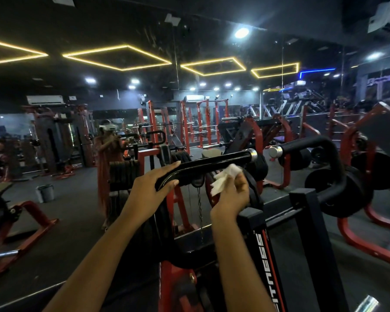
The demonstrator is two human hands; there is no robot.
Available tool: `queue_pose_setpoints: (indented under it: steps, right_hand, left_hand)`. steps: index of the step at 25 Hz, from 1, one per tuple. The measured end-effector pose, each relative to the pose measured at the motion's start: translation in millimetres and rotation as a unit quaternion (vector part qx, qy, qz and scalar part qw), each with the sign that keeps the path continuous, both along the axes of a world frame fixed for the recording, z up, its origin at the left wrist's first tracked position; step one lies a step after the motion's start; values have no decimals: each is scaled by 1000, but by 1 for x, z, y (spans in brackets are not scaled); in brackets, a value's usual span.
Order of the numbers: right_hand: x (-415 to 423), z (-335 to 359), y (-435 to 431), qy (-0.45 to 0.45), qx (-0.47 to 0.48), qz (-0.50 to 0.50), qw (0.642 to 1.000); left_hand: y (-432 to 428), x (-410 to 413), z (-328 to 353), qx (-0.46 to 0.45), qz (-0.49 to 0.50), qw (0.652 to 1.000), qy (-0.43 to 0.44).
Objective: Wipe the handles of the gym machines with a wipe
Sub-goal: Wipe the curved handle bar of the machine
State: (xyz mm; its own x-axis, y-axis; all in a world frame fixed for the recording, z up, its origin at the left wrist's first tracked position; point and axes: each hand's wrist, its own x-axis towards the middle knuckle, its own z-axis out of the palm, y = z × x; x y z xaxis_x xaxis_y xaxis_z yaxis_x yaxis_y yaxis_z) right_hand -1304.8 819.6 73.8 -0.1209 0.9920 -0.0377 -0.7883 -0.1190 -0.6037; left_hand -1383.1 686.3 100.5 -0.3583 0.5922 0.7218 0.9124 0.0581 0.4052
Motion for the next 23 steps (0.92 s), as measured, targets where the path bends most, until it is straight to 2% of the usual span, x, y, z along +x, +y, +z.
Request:
queue_pose_setpoints:
  steps: [4, 8, 12, 14, 15, 16, 18, 19, 21, 22, 23]
  right_hand:
    - [-11, 10, 12, 10, -22, -4, 1000]
    - [-46, -7, -27, -22, -16, 68, 997]
    - [-41, -20, -41, -48, 61, 72, 994]
    - [-10, -8, -39, -113, 154, -13, 981]
    - [10, 5, -38, -126, 230, -69, 962]
    - [19, 18, -33, -141, 310, -115, 933]
    - [22, 45, -20, -214, 472, -158, 841]
    - [18, 53, -13, -274, 542, -160, 778]
    - [12, 60, 1, -387, 663, -131, 627]
    - [13, 58, 10, -417, 708, -118, 558]
    - [16, 54, 19, -429, 742, -109, 503]
  left_hand:
    - [1, -1, -1, -1, -2, 1000, 1]
    - [1, -2, -1, 1, 0, 1000, 10]
    - [-1, -2, 0, -2, -12, 1000, 6]
    - [-1, -2, -1, -3, -13, 1000, 10]
    - [-2, -2, -1, -2, -15, 1000, 11]
    - [-2, -2, -2, 2, -18, 1000, 12]
    - [-1, -2, -3, 18, -26, 999, 11]
    - [-1, -1, -3, 24, -29, 999, 14]
    - [0, 0, -4, 30, -32, 999, 21]
    - [0, 0, -4, 31, -33, 999, 22]
    - [0, -1, -4, 30, -33, 999, 19]
